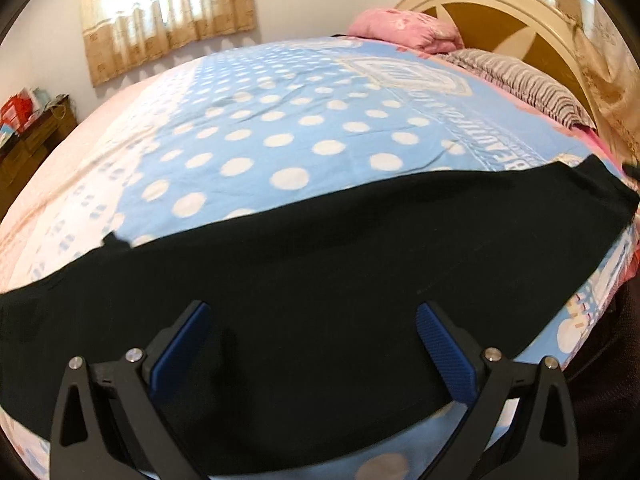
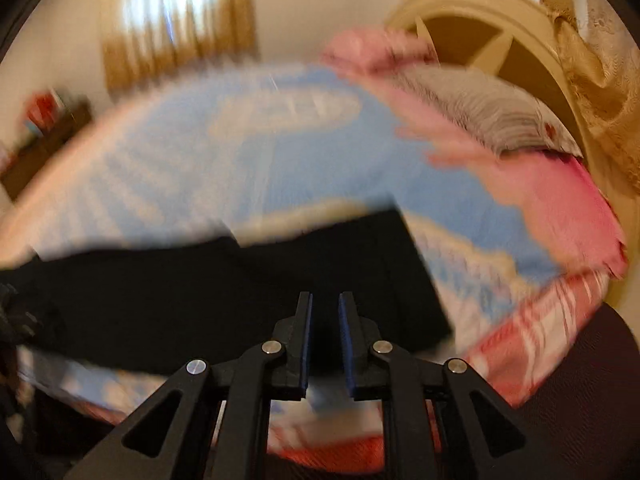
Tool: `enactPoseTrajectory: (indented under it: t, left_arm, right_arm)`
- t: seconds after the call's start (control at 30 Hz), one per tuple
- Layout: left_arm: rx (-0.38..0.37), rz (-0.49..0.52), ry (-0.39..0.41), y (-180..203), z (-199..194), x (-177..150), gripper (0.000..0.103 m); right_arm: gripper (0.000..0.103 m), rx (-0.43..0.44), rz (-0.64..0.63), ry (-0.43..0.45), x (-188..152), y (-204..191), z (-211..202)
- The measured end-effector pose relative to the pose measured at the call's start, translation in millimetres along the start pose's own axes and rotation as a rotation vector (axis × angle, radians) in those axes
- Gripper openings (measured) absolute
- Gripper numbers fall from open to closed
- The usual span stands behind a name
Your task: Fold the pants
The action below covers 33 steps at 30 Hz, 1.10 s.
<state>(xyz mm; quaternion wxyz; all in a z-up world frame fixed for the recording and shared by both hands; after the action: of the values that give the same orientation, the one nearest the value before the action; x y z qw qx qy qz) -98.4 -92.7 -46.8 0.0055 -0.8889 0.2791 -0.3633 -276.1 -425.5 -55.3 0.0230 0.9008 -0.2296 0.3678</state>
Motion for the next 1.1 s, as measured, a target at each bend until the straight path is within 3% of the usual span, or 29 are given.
enactPoseTrajectory:
  t: [0.1, 0.17, 0.2, 0.23, 0.27, 0.3, 0.37, 0.47, 0.5, 0.57, 0.6, 0.73, 0.8, 0.87, 0.93, 0.97, 1.03, 1.1]
  left_arm:
    - [0.001, 0.021, -0.062, 8.8, 11.6, -2.6, 0.103]
    - [0.006, 0.032, -0.075, 8.8, 13.8, -9.5, 0.103]
    - [0.006, 0.033, -0.071, 7.4, 11.6, -10.5, 0.103]
    - [0.005, 0.033, -0.076, 5.8, 10.3, -11.3, 0.103]
    - [0.002, 0.028, -0.080, 3.6, 10.2, -12.4, 0.103]
    - [0.003, 0.023, -0.081, 2.9, 10.4, -13.1, 0.103]
    - [0.011, 0.020, -0.080, 4.1, 10.0, -12.7, 0.103]
    - [0.015, 0.017, -0.081, 5.1, 7.9, -13.2, 0.103]
    - [0.015, 0.016, -0.082, 5.1, 7.8, -13.1, 0.103]
    - [0.015, 0.015, -0.085, 4.5, 9.5, -12.2, 0.103]
    - [0.016, 0.015, -0.085, 4.7, 9.3, -12.4, 0.103]
    - [0.018, 0.014, -0.082, 5.5, 7.8, -13.8, 0.103]
    - [0.021, 0.014, -0.081, 7.3, 8.4, -12.9, 0.103]
    - [0.020, 0.013, -0.079, 7.4, 8.9, -12.7, 0.103]
    - [0.022, 0.013, -0.077, 6.8, 8.6, -13.6, 0.103]
    - [0.024, 0.013, -0.075, 6.6, 8.2, -14.2, 0.103]
    - [0.024, 0.013, -0.075, 6.1, 8.0, -14.2, 0.103]
    - [0.018, 0.011, -0.078, 4.6, 7.1, -13.3, 0.103]
  right_arm:
    - [0.014, -0.062, 0.022, 0.051, 9.1, 1.3, -15.5]
    - [0.016, -0.038, 0.032, 0.170, 21.3, 3.0, -33.7]
    - [0.031, -0.033, 0.042, 0.196, 28.9, 5.0, -36.6]
    - [0.058, -0.035, 0.054, 0.210, 37.6, 8.9, -36.8]
    - [0.068, -0.040, 0.062, 0.227, 47.8, 13.9, -33.8]
    - [0.071, -0.045, 0.061, 0.235, 52.1, 16.5, -31.2]
    - [0.071, -0.051, 0.048, 0.200, 64.8, 22.4, -9.5]
    - [0.067, -0.059, 0.036, 0.040, 66.1, 34.8, 37.9]
    - [0.052, -0.065, 0.042, -0.023, 62.7, 38.1, 53.4]
    - [0.032, -0.049, 0.041, 0.004, 59.1, 38.5, 51.9]
    - [0.016, -0.043, 0.034, 0.009, 58.3, 35.3, 48.7]
    - [0.015, -0.029, 0.214, 0.132, 50.2, 58.2, 31.2]
    - [0.015, 0.030, 0.312, 0.135, 41.3, 73.0, 38.1]
    - [0.021, 0.067, 0.287, 0.165, 38.1, 73.4, 38.2]
    - [0.042, 0.153, 0.285, 0.162, 39.8, 74.9, 33.7]
    - [0.044, 0.178, 0.301, 0.164, 42.6, 75.3, 27.6]
    - [0.044, 0.172, 0.348, 0.245, 47.4, 83.7, 2.3]
    - [0.044, 0.104, 0.385, 0.382, 42.6, 91.4, -35.6]
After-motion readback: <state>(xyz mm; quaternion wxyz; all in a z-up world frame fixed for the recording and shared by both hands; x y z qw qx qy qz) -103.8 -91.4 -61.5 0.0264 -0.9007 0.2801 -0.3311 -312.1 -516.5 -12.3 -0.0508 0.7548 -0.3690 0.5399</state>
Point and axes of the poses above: each gripper's, at about its wrist camera, not at the fingertips, and z roughly the way its jaws point, y to its right, x to its top, the point moved 1 cm from there along z, roughly the way its jaws point, and after that the axes turned 14 degrees about x, right-handed, at the moved point
